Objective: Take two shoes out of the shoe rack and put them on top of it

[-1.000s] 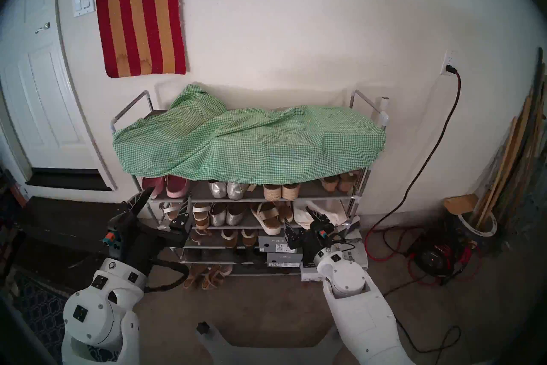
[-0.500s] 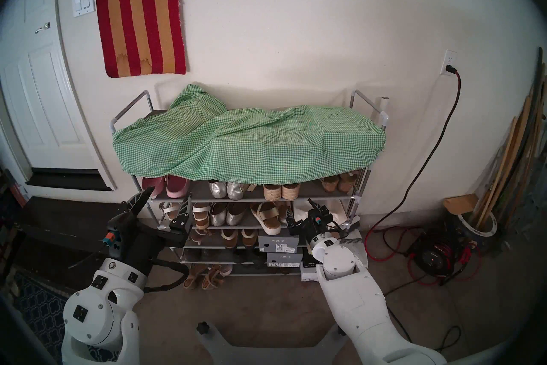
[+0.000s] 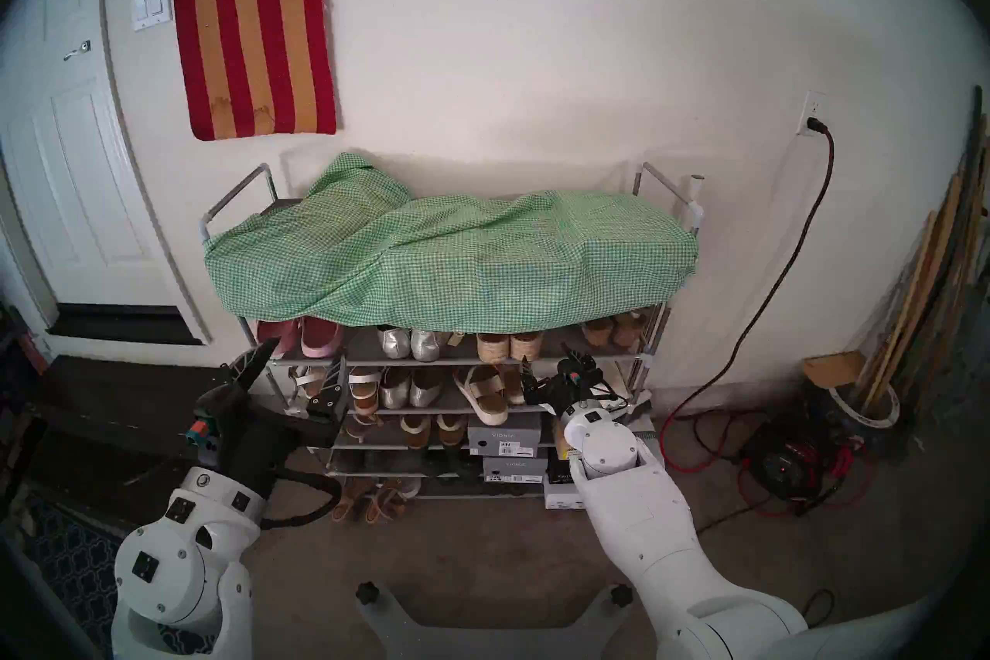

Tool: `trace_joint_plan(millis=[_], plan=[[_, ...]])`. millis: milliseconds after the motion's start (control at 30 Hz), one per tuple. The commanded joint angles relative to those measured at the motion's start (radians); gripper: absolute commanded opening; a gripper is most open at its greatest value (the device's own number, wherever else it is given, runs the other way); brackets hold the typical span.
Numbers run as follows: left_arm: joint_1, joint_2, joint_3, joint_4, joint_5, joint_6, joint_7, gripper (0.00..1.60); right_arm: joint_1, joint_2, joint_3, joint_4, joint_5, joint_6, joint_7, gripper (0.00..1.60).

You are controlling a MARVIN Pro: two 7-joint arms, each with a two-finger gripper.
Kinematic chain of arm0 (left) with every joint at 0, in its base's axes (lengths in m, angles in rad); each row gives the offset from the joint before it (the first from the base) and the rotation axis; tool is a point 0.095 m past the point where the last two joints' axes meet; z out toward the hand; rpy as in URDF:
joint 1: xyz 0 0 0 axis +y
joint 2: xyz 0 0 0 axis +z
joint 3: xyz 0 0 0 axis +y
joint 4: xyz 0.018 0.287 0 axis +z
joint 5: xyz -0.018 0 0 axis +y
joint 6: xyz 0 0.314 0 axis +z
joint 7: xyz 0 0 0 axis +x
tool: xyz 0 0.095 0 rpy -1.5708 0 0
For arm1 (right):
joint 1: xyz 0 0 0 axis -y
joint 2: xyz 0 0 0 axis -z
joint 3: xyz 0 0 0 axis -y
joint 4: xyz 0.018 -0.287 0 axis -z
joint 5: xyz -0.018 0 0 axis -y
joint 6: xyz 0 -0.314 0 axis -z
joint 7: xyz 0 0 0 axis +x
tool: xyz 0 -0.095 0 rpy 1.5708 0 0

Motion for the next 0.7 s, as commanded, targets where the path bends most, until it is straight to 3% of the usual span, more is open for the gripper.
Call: trace_joint_plan(millis=[0,400,667], plan=[[-0.002,0.000,0.001,0.000,0.000,0.001,0.000,1.60,0.040,-0.012,-0.001,0.017,0.007,-0.025,0.001,1.60],[-0.002,0.000,0.001,0.000,0.000,0.001,0.000,1.60,0.053,-0.001,0.012,-0.007,0.021,-0.014,-0.001,1.60],[-0.002,-0.001,0.001,0.000,0.000,0.001,0.000,1.60,0.118,0.007,0.015,0.082,-0.009,0.001,-0.040,1.60]])
